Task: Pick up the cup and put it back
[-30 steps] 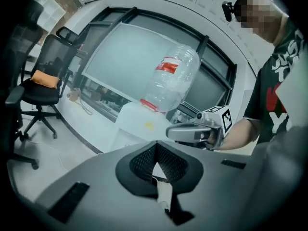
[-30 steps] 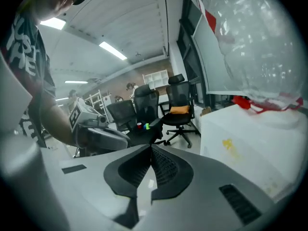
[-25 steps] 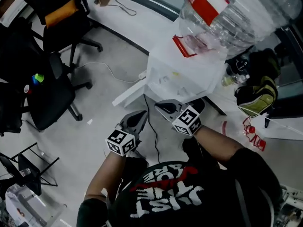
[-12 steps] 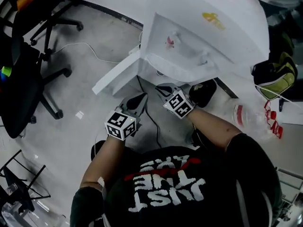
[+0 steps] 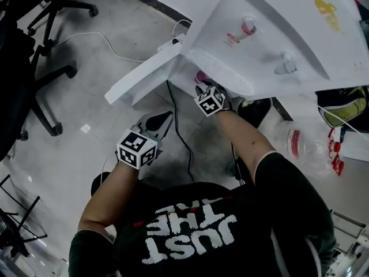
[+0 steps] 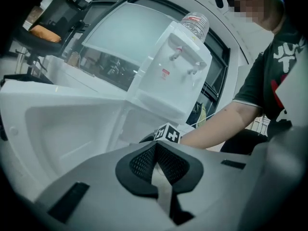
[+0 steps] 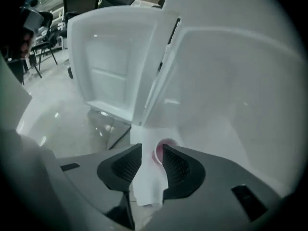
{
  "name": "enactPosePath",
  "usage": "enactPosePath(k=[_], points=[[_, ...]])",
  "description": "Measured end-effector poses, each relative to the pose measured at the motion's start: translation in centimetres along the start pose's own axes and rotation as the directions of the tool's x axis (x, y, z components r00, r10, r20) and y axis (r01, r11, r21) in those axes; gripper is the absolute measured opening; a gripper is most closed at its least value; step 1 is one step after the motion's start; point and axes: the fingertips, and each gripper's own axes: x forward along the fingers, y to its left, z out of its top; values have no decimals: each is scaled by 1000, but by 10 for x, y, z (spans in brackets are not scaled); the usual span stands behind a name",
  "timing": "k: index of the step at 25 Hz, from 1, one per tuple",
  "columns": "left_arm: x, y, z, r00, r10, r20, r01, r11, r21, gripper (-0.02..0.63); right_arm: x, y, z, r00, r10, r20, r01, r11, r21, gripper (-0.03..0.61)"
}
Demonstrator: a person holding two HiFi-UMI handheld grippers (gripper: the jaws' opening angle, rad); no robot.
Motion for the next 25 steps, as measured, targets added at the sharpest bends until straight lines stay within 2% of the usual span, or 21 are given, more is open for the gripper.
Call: enactPosePath(k=[6, 14, 17, 20, 25], points=[[-2, 12, -12, 1000, 12, -14, -12, 1000, 11, -2, 46, -14, -25, 993, -15, -117, 4, 995, -101, 177], [2, 18, -25, 1000, 25, -15, -26, 999, -26, -2, 77, -12, -33, 988, -3, -152, -19, 990, -143, 179], [5, 16, -28, 1000, 21, -22, -21, 1000, -19, -2, 81, -14, -38, 988, -6, -157, -14, 992, -126, 147], [6, 16, -31, 999, 16, -29, -16, 1000, -8, -2, 83, -11, -39, 988, -6, -156, -16, 990, -139, 54], [7, 22, -29, 999, 24, -24, -25, 1000, -16, -2, 78, -2, -34, 991, 19, -132, -45, 981, -190, 37]])
